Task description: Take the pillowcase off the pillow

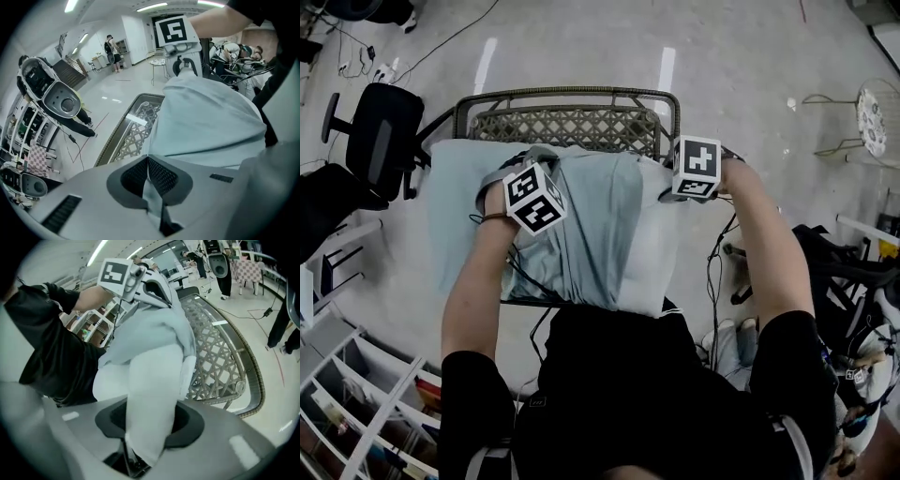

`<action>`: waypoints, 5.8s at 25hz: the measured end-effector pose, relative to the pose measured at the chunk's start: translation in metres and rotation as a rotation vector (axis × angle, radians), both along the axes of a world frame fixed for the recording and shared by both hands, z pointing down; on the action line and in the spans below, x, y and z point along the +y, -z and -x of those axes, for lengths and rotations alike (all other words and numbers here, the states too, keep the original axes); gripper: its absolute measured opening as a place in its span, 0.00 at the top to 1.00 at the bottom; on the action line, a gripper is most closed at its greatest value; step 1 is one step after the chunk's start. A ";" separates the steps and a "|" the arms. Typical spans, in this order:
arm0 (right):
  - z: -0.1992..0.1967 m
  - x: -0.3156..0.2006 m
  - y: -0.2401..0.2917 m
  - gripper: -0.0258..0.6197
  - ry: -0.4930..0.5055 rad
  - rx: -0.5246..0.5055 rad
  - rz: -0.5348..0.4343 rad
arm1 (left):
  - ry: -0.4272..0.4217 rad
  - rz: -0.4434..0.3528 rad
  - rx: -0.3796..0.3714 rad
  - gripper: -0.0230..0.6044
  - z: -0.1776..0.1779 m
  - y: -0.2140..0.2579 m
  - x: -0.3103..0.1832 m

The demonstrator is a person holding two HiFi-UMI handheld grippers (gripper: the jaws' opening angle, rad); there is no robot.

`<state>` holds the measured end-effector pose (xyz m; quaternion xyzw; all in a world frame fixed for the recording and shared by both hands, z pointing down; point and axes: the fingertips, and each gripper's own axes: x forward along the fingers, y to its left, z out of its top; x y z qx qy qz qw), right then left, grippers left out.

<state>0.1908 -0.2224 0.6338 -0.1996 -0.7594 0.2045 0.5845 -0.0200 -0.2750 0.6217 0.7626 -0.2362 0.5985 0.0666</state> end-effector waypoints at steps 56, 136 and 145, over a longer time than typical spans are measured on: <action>-0.039 0.119 0.050 0.47 -0.356 0.022 -0.667 | -0.198 -0.084 0.178 0.85 -0.095 0.061 0.152; -0.058 0.189 0.047 0.47 -0.291 -0.023 -0.799 | 0.160 -0.166 -0.052 0.94 0.025 0.033 0.269; 0.071 0.216 0.033 0.31 -0.154 -0.161 -0.965 | 0.178 -0.135 0.057 0.94 0.016 0.025 0.268</action>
